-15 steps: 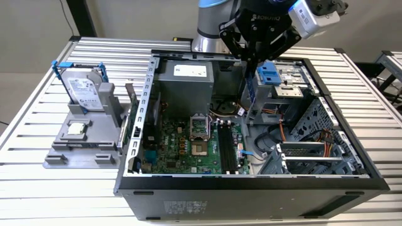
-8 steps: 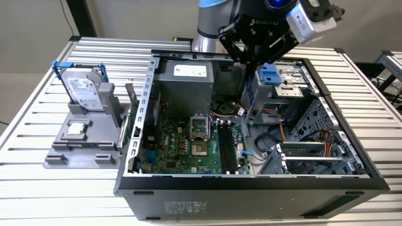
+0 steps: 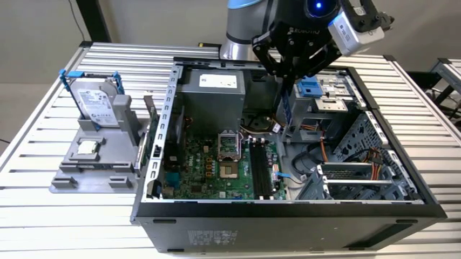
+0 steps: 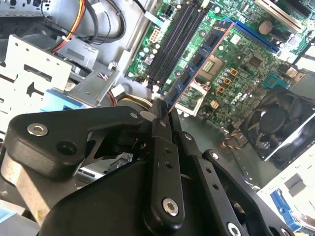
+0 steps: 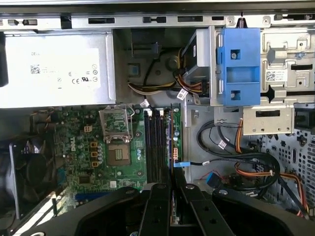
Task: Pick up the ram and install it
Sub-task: 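Insert the ram into the slot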
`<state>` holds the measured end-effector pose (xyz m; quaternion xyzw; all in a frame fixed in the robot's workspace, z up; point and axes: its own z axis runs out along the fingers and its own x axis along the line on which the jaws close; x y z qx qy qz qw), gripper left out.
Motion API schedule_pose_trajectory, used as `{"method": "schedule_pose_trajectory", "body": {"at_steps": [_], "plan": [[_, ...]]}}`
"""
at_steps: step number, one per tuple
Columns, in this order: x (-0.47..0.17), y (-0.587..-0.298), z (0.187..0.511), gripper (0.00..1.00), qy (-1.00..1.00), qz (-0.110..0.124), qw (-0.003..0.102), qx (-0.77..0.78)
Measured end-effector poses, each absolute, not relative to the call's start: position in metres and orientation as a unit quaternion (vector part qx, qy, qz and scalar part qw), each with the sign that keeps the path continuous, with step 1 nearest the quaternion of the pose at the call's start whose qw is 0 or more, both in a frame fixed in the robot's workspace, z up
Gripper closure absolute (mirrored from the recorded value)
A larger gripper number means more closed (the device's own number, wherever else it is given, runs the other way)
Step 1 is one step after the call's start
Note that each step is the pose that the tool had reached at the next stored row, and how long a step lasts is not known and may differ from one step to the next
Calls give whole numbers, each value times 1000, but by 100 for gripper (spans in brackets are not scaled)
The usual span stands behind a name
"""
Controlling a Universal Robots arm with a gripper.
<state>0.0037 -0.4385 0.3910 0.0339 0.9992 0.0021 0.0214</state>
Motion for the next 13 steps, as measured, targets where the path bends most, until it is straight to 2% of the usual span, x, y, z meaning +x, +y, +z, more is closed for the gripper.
{"method": "schedule_pose_trajectory", "body": {"at_steps": [13], "plan": [[4, -438, 384, 100, 999, 2, 21, 34]]}}
